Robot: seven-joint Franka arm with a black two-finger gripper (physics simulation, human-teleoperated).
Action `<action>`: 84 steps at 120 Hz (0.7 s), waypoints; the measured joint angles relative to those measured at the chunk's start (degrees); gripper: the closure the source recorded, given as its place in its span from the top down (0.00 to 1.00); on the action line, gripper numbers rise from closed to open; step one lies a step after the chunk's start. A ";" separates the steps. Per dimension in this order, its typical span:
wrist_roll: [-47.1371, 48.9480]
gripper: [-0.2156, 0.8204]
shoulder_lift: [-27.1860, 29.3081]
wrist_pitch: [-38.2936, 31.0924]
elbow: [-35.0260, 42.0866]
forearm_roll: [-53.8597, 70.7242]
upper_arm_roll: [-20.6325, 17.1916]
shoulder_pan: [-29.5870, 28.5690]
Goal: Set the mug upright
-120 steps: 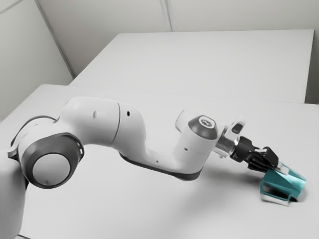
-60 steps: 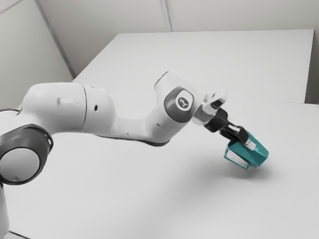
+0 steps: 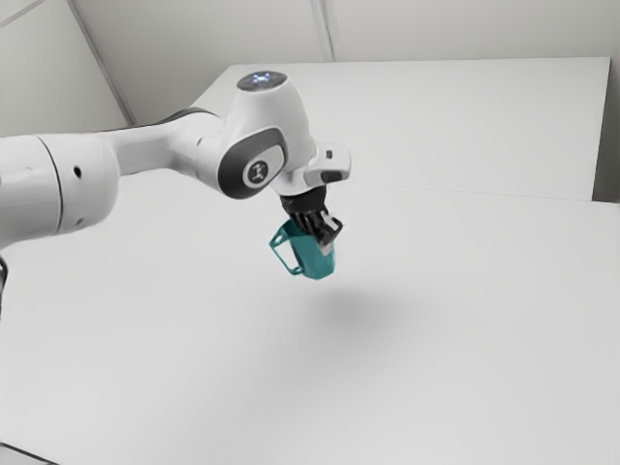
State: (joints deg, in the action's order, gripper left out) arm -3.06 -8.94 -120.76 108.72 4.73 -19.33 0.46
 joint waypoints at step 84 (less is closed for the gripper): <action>15.64 0.04 3.06 -6.99 13.13 3.30 -0.18 -10.18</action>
State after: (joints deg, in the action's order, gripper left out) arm 12.58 -5.88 -127.75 121.85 8.03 -19.50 -9.72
